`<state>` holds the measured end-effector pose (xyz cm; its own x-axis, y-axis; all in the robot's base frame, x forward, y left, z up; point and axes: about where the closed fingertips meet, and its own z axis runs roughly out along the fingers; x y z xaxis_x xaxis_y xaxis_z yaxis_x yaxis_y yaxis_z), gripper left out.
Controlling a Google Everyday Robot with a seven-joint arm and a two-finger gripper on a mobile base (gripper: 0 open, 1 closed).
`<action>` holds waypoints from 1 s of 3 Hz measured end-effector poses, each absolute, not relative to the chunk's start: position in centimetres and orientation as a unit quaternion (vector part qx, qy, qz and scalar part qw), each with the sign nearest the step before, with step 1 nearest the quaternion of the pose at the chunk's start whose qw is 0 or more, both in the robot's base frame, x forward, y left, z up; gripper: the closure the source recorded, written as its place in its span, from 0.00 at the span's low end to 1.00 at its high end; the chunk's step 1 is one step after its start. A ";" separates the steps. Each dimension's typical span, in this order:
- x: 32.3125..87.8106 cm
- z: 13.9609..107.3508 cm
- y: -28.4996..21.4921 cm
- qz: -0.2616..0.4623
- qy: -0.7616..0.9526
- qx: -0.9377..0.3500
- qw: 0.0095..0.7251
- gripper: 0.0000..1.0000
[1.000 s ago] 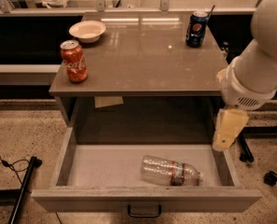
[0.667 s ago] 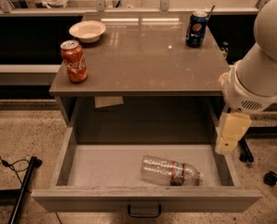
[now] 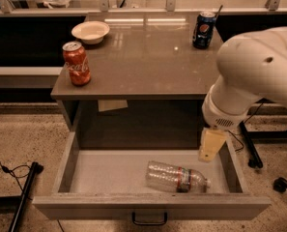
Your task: Pick water bottle from top drawer and place on counter
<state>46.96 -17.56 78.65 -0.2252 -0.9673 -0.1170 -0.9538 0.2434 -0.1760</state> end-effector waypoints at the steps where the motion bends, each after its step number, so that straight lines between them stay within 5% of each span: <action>1: 47.5 75.2 -16.0 -0.019 0.773 -0.628 0.085 0.40; 3: 46.9 71.8 -15.5 -0.002 0.775 -0.628 0.065 0.40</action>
Offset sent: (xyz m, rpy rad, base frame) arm 0.0056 0.0268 -0.0793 -0.0026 0.0926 0.0651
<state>46.86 -15.53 71.76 -0.2022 -0.9743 -0.0992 -0.9738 0.2108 -0.0849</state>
